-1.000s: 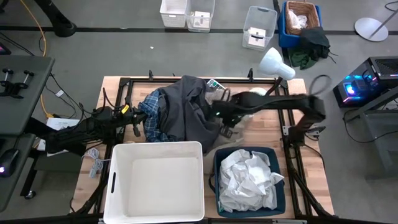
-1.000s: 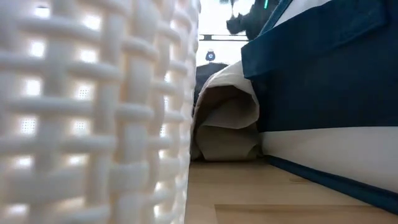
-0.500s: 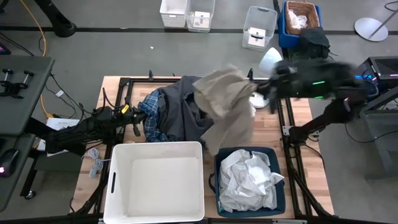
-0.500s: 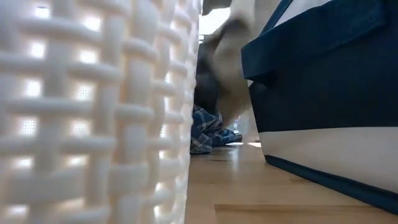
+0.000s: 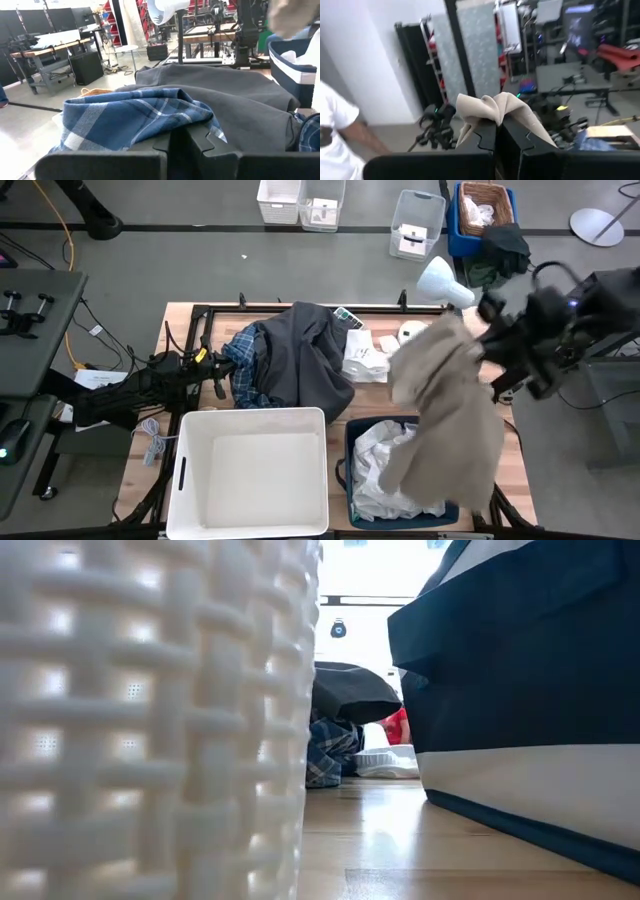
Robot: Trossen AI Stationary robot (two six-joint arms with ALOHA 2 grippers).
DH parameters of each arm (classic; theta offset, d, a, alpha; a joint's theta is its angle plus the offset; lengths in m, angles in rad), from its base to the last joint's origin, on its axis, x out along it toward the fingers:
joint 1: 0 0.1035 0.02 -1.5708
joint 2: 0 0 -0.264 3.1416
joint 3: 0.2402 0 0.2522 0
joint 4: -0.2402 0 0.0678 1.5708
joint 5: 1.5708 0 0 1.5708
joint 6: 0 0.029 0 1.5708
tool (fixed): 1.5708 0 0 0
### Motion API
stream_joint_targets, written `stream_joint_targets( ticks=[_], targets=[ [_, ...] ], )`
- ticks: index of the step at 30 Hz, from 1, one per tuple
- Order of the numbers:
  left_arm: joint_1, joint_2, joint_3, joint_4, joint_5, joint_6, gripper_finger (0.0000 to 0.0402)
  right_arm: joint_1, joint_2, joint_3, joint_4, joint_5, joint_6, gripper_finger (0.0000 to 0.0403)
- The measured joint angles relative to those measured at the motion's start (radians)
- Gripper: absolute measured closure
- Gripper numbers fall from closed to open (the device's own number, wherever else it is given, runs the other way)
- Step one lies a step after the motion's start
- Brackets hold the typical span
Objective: Sort clothes
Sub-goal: Put the brown shorts into the blue laundry organizer
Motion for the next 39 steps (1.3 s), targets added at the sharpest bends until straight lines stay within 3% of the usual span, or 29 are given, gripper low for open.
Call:
stream_joint_targets(
  ticks=[5, 10, 16, 19, 26, 31, 36, 39],
  targets=[
    [0.000, 0.000, 0.000, 0.000, 0.000, 0.000, 0.0387, 0.055, 0.087, -0.004, -0.005, -0.016, 0.005, 0.0403],
    [0.000, 0.000, 0.000, 0.000, 0.000, 0.000, 0.0387, 0.089, 0.113, -0.004, -0.180, 0.130, 0.125, 0.0403],
    [0.000, 0.000, 0.000, 0.000, 0.000, 0.000, 0.0387, 0.154, 0.097, -0.002, -0.273, 0.186, 0.275, 0.0403],
    [0.000, 0.000, 0.000, 0.000, 0.000, 0.000, 0.0387, 0.196, 0.093, 0.000, -0.344, 0.192, 0.383, 0.0403],
    [0.000, 0.000, 0.000, 0.000, 0.000, 0.000, 0.0387, 0.319, 0.095, -0.001, -0.634, 0.178, 0.798, 0.0403],
    [0.000, 0.000, 0.000, 0.000, 0.000, 0.000, 0.0387, 0.393, 0.078, 0.011, -0.621, 0.156, 0.915, 0.0403],
    [0.000, 0.000, 0.000, -0.001, 0.000, 0.000, 0.0387, 0.426, 0.046, 0.020, -0.602, 0.208, 0.940, 0.0403],
    [0.000, 0.000, 0.000, -0.001, 0.000, 0.000, 0.0387, 0.426, 0.045, 0.012, -0.621, 0.178, 0.966, 0.0403]
  ],
)
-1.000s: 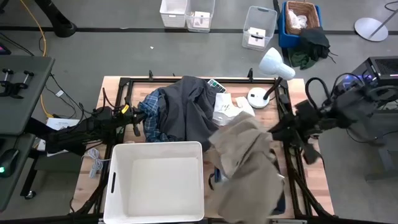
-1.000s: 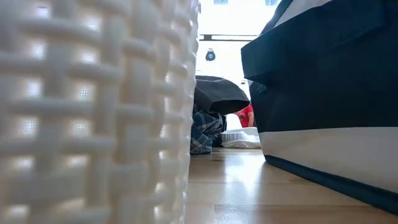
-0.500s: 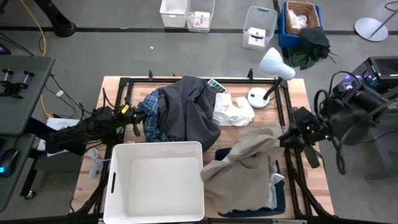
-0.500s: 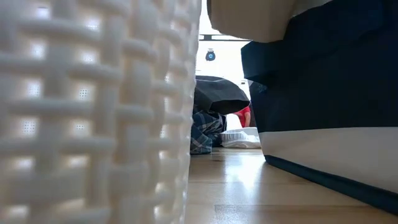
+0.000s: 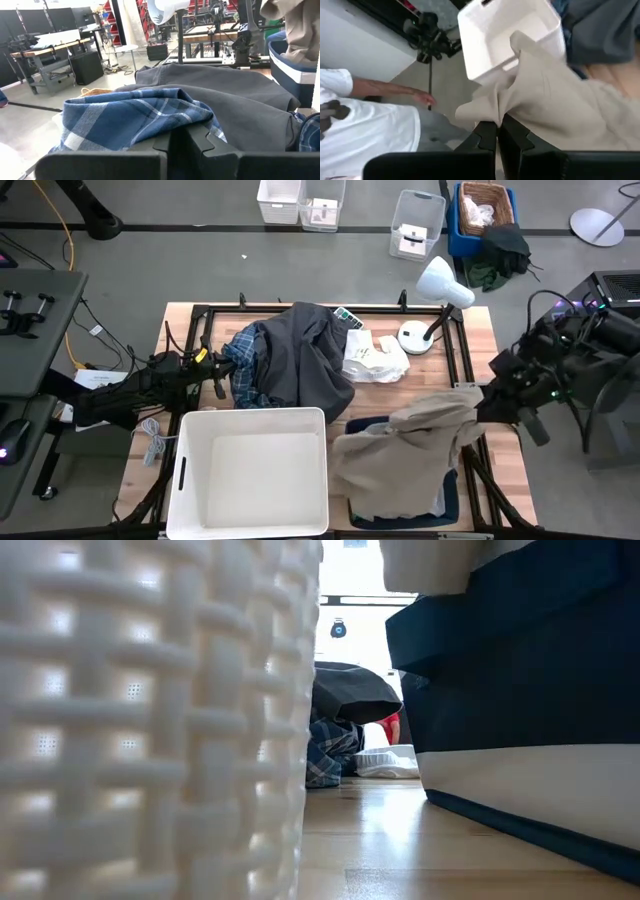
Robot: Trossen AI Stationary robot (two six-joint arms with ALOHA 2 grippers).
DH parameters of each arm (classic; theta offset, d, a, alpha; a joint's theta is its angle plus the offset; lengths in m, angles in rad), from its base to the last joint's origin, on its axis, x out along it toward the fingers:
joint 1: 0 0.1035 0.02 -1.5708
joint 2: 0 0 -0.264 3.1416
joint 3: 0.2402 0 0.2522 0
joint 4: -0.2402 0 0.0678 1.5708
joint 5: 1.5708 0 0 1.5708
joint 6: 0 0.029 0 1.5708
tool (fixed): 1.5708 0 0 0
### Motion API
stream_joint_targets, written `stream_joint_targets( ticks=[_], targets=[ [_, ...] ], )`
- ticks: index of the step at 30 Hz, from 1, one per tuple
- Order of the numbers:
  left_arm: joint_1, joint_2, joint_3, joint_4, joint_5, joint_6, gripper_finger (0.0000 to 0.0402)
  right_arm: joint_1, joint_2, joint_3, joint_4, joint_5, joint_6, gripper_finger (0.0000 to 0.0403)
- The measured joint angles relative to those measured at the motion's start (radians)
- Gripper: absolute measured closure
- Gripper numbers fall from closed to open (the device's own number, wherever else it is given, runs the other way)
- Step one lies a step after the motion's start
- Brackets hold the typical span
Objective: Sort clothes
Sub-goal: Put the brown shorts into the blue laundry organizer
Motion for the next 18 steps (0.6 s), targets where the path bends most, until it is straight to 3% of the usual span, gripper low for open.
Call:
stream_joint_targets(
  ticks=[5, 12, 15, 18],
  targets=[
    [0.000, 0.000, 0.000, 0.000, 0.000, 0.000, 0.0387, 0.000, -0.002, -0.150, 0.004, -0.075, 0.043, 0.0403],
    [0.000, 0.000, 0.000, 0.000, 0.000, 0.000, 0.0387, 0.000, -0.002, -0.594, 0.028, -0.335, 0.211, 0.0403],
    [0.000, 0.000, 0.000, 0.000, 0.000, 0.000, 0.0387, -0.009, -0.002, -0.807, 0.146, -0.322, 0.282, 0.0403],
    [0.000, 0.000, 0.000, 0.000, 0.000, 0.000, 0.0387, -0.056, -0.001, -0.997, 0.388, -0.291, 0.314, 0.0403]
  ],
)
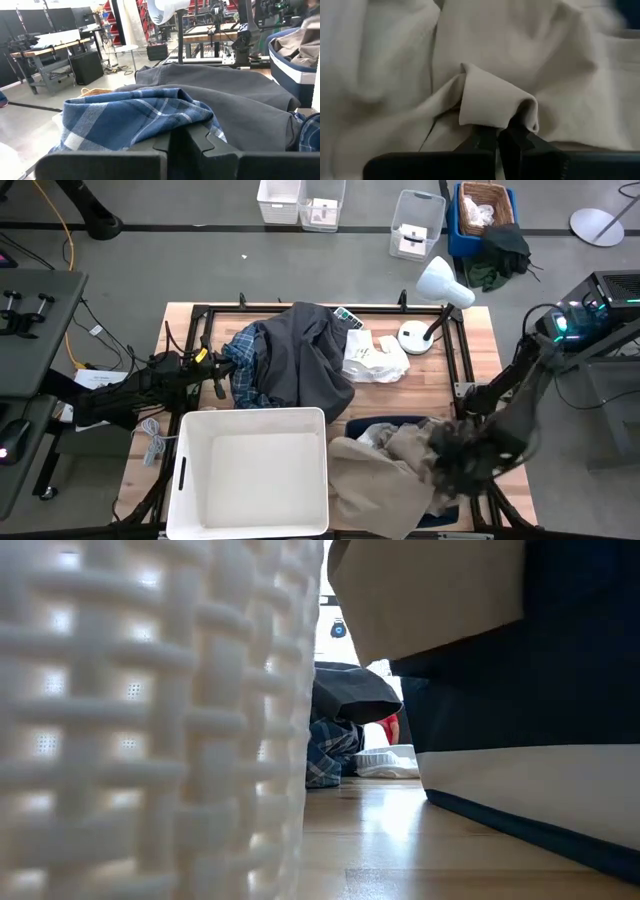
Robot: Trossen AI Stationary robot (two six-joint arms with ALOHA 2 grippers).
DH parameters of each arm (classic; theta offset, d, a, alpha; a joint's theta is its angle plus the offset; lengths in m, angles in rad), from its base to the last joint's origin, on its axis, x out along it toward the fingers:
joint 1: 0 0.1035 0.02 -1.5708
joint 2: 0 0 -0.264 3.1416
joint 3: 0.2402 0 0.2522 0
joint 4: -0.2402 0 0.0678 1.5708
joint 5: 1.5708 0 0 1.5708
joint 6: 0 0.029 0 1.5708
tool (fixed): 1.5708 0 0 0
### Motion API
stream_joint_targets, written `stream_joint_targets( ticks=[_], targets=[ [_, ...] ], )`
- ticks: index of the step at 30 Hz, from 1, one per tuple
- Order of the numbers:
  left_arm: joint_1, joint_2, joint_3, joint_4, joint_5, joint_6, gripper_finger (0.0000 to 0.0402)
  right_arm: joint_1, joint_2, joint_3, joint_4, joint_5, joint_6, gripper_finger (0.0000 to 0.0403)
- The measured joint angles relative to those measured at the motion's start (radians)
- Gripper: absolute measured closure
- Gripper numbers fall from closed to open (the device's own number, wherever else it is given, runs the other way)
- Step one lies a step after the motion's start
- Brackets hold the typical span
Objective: Sort clothes
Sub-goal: Put the brown shorts into the blue laundry organizer
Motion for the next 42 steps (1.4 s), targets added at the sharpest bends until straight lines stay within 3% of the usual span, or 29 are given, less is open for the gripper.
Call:
stream_joint_targets(
  ticks=[6, 16, 21, 25, 31, 42],
  targets=[
    [0.000, 0.000, 0.000, 0.000, 0.000, 0.000, 0.0387, -0.119, 0.002, -0.289, 0.591, 0.022, -0.071, 0.0403],
    [0.000, 0.000, 0.000, 0.000, 0.000, 0.000, 0.0387, -0.223, 0.042, -0.573, 0.761, -0.143, 0.011, 0.0400],
    [0.000, 0.000, 0.000, 0.000, 0.000, 0.000, 0.0387, -0.223, 0.037, -0.591, 0.809, -0.225, 0.034, 0.0364],
    [0.000, 0.000, 0.000, 0.000, 0.000, 0.000, 0.0387, -0.211, 0.031, -0.532, 0.746, -0.274, -0.019, 0.0307],
    [0.000, 0.000, 0.000, 0.000, 0.000, 0.000, 0.0387, -0.209, 0.031, -0.342, 0.437, -0.300, -0.138, 0.0240],
    [0.000, 0.000, 0.000, 0.000, 0.000, 0.000, 0.0387, -0.209, 0.030, 0.042, -0.063, -0.398, -0.290, 0.0227]
  ],
)
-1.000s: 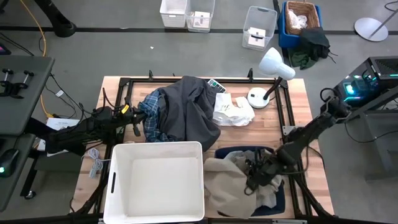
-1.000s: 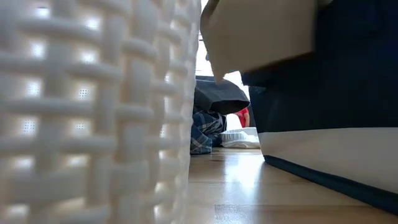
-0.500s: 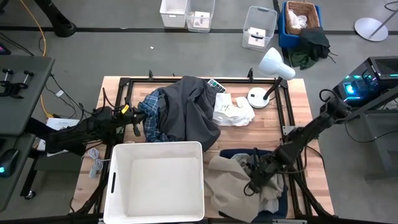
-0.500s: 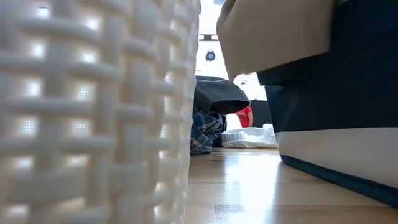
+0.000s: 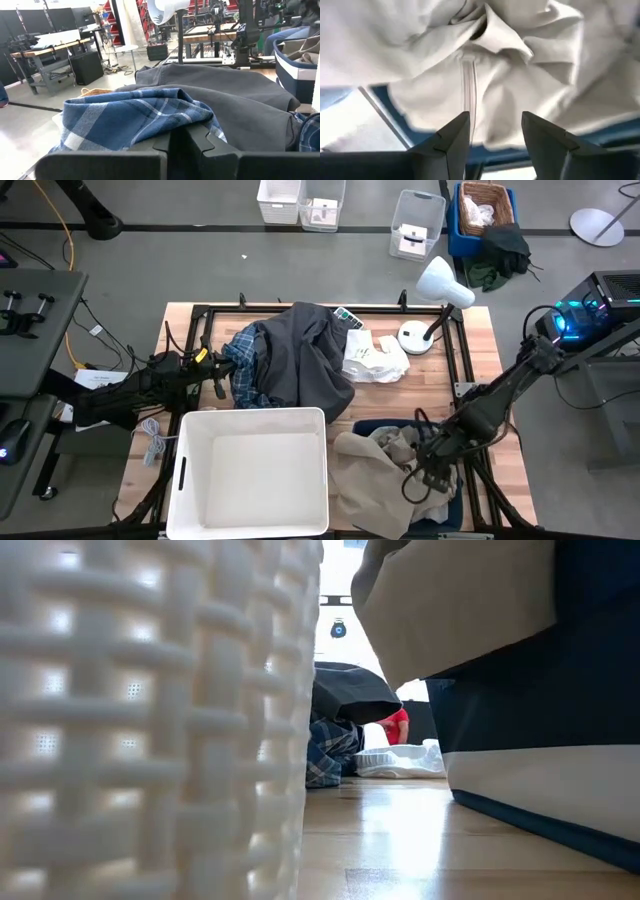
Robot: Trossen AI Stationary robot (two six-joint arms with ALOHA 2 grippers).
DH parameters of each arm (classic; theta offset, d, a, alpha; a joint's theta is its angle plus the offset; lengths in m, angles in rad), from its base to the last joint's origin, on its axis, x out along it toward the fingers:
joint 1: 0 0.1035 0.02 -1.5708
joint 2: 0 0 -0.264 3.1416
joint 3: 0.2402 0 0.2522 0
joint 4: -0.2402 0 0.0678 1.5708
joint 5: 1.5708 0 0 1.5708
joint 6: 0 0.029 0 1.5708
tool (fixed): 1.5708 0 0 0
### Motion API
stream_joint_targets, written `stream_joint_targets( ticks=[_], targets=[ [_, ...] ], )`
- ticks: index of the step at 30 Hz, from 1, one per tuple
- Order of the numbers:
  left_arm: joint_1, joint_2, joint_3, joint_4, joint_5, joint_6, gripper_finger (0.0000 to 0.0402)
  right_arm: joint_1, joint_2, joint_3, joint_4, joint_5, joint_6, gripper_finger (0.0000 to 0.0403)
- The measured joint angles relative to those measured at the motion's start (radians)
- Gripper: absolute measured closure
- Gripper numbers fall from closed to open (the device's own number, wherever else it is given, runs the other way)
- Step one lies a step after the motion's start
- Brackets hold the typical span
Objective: Sort clothes
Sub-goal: Put the brown shorts into the blue laundry organizer
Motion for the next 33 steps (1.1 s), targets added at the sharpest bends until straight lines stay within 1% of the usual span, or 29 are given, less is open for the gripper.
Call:
stream_joint_targets(
  ticks=[2, 3, 5, 8, 9, 10, 12, 14, 17, 22, 27, 31, 33],
  targets=[
    [0.000, 0.000, 0.000, 0.000, 0.000, 0.000, 0.0387, 0.000, 0.000, 0.077, -0.069, 0.031, -0.016, 0.0226],
    [0.000, 0.000, 0.000, 0.000, 0.000, 0.000, 0.0387, -0.002, 0.000, 0.117, -0.092, 0.066, -0.021, 0.0226],
    [0.000, 0.000, 0.000, 0.000, 0.000, 0.000, 0.0387, -0.010, -0.001, 0.195, -0.097, 0.184, -0.032, 0.0226],
    [0.000, 0.000, 0.000, 0.000, 0.000, 0.000, 0.0387, -0.046, -0.003, 0.273, -0.002, 0.388, -0.052, 0.0226],
    [0.000, 0.000, 0.000, 0.000, 0.000, 0.000, 0.0387, -0.071, -0.002, 0.283, 0.053, 0.422, -0.078, 0.0226],
    [0.000, 0.000, 0.000, 0.000, 0.000, 0.000, 0.0387, -0.102, 0.002, 0.285, 0.110, 0.424, -0.121, 0.0226],
    [0.000, 0.000, 0.000, 0.000, 0.000, 0.000, 0.0387, -0.166, 0.025, 0.278, 0.203, 0.372, -0.212, 0.0226],
    [0.000, 0.000, 0.000, 0.000, 0.000, 0.000, 0.0387, -0.220, 0.070, 0.275, 0.241, 0.314, -0.309, 0.0226],
    [0.000, 0.000, 0.000, 0.000, 0.000, 0.000, 0.0387, -0.288, 0.143, 0.275, 0.266, 0.251, -0.471, 0.0226],
    [0.000, 0.000, 0.000, 0.000, 0.000, 0.000, 0.0387, -0.356, 0.265, 0.274, 0.270, 0.178, -0.654, 0.0226],
    [0.000, 0.000, 0.000, 0.000, 0.000, 0.000, 0.0387, -0.388, 0.331, 0.274, 0.294, 0.092, -0.735, 0.0226],
    [0.000, 0.000, 0.000, 0.000, 0.000, 0.000, 0.0387, -0.396, 0.349, 0.274, 0.300, 0.009, -0.758, 0.0226],
    [0.000, 0.000, 0.000, 0.000, 0.000, 0.000, 0.0387, -0.396, 0.352, 0.274, 0.301, -0.012, -0.764, 0.0226]
  ],
)
